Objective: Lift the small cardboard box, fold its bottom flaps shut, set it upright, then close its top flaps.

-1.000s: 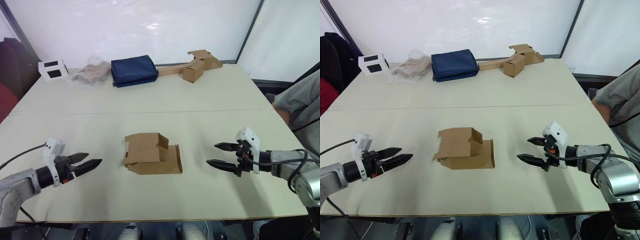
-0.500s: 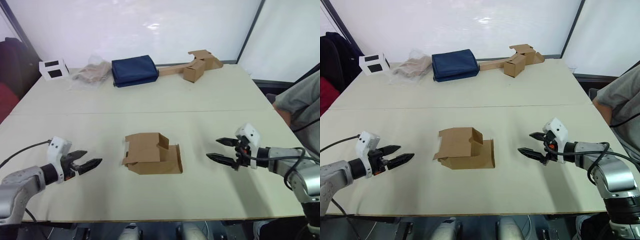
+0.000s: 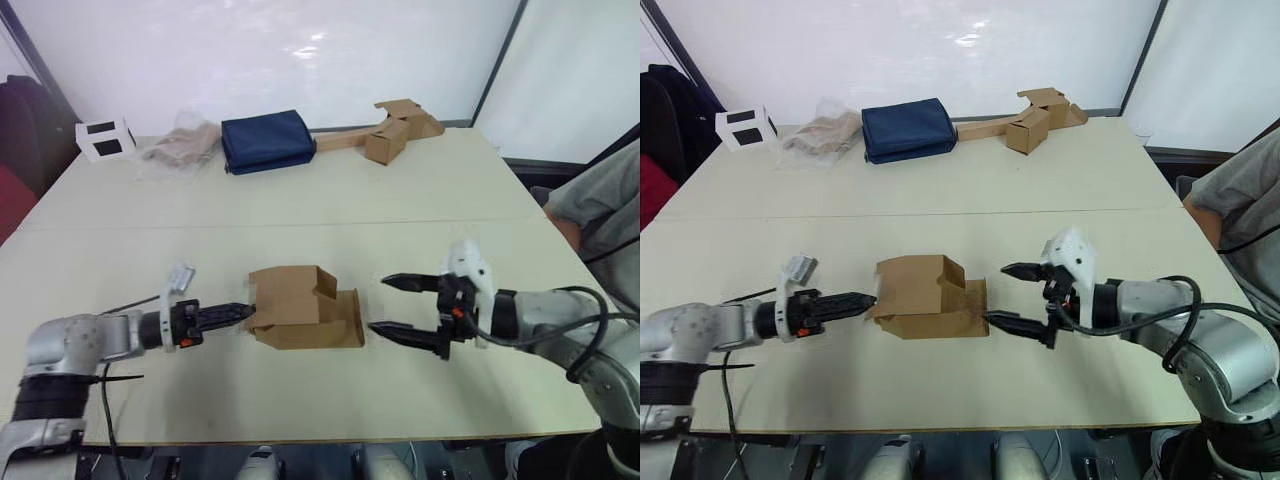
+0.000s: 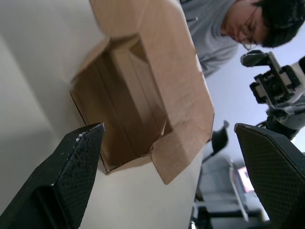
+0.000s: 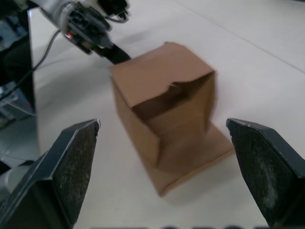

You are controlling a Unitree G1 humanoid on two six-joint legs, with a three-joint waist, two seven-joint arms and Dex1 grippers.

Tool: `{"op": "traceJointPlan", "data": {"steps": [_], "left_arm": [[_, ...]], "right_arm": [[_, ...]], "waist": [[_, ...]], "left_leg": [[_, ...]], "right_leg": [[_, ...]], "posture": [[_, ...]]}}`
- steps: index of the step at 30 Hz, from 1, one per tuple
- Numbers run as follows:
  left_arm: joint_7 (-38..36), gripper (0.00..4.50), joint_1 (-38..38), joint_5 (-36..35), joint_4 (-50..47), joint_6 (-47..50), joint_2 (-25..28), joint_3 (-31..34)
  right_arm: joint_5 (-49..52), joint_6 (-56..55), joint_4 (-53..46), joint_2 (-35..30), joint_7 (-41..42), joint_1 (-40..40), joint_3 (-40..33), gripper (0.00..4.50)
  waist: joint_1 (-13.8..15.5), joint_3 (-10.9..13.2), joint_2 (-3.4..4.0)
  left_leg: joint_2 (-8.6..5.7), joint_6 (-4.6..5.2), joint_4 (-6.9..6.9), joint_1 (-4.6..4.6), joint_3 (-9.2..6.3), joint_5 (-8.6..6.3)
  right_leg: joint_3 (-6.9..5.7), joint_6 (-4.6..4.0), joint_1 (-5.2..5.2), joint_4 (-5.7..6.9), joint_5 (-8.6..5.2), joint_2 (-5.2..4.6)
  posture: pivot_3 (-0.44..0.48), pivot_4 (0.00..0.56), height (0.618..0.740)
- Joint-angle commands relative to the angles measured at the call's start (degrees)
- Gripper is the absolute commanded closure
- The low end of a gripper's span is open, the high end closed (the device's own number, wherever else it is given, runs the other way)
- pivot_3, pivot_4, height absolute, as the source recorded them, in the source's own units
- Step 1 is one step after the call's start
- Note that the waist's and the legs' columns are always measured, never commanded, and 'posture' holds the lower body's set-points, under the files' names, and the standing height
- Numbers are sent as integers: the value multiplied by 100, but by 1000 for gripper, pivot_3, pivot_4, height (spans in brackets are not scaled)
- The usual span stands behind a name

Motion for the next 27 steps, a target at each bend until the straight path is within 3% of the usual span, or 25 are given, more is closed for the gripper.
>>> {"op": "traceJointPlan", "data": {"steps": [1, 10, 18, 21, 27], "left_arm": [[-325, 0, -511, 168, 366, -116, -140, -284], [-1134, 0, -1274, 706, 1404, -460, -567, -930], [-1672, 0, -1775, 1066, 1988, -675, -864, -1159], [-1849, 715, -1865, 1130, 2052, -639, -887, -1185], [-1950, 3203, -1871, 1121, 1863, -461, -887, -1150]], "right_arm": [[482, 258, -585, 114, -447, 30, -61, 49], [1226, 619, -943, 242, -1344, 60, -127, 49], [1490, 547, -949, 33, -1558, 211, -168, 49], [1507, 486, -943, -5, -1583, 265, -151, 0], [1572, 434, -941, -21, -1642, 270, -105, 0]], "waist": [[17, 0, 0], [-18, -1, -1], [-17, -1, -2], [-25, -1, -2], [-21, -1, -2]], "left_leg": [[0, 0, 0, 0, -1, 0], [0, 0, -3, 0, -2, 0], [-2, 1, -1, -3, -1, 0], [-1, 1, -1, -3, -2, 0], [-1, 1, -1, -4, -3, 0]], "right_leg": [[-1, 0, 1, 0, 0, 0], [-1, 0, -3, 0, 0, 3], [-1, 0, -2, -1, 0, 2], [-1, 0, -2, 0, 0, 3], [-1, 0, -3, 0, 0, 3]], "posture": [[0, 150, 740], [0, 150, 740], [0, 150, 740], [0, 150, 740], [0, 150, 740]]}}
